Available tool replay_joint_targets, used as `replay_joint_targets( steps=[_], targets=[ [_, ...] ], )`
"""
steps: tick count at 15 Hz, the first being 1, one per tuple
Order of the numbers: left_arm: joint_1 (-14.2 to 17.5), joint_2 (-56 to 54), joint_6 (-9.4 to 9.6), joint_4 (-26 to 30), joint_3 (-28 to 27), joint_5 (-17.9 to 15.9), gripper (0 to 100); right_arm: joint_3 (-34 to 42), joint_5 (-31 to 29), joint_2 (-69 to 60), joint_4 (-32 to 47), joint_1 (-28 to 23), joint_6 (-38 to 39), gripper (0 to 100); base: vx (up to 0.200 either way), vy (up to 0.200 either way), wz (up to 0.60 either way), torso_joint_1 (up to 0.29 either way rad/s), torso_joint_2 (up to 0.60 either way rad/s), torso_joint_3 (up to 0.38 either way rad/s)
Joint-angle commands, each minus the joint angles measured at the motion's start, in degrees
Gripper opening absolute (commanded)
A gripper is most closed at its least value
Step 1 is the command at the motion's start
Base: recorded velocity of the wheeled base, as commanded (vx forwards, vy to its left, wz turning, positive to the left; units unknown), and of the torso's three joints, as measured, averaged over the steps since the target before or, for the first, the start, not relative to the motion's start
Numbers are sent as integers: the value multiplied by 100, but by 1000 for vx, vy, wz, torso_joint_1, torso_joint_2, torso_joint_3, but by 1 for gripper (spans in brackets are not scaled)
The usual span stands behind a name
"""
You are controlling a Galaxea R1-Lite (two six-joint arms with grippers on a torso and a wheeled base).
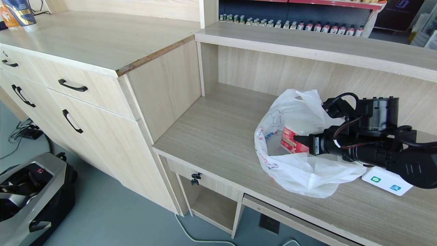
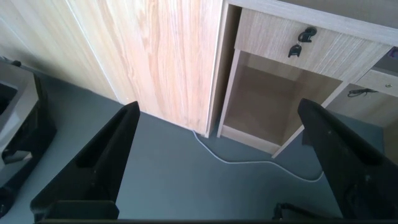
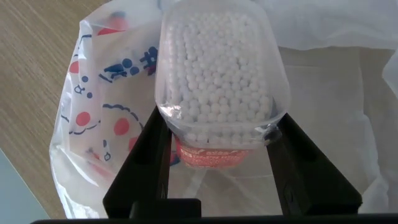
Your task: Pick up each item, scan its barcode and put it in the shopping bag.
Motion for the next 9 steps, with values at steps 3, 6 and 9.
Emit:
replay_joint_targets(
  steps=[3, 6, 9],
  targets=[
    [1, 9, 0, -1, 0, -4, 100, 79, 81, -23, -76, 40, -94, 100, 0, 0, 0, 0, 0, 0],
    [1, 9, 0, -1, 0, 4, 100, 87, 213, -49, -199, 31, -94, 100, 0, 0, 0, 0, 0, 0],
    [1, 9, 0, -1, 0, 4, 100, -238, 265, -392, -401, 119, -252, 100, 0, 0, 0, 0, 0, 0]
  ],
)
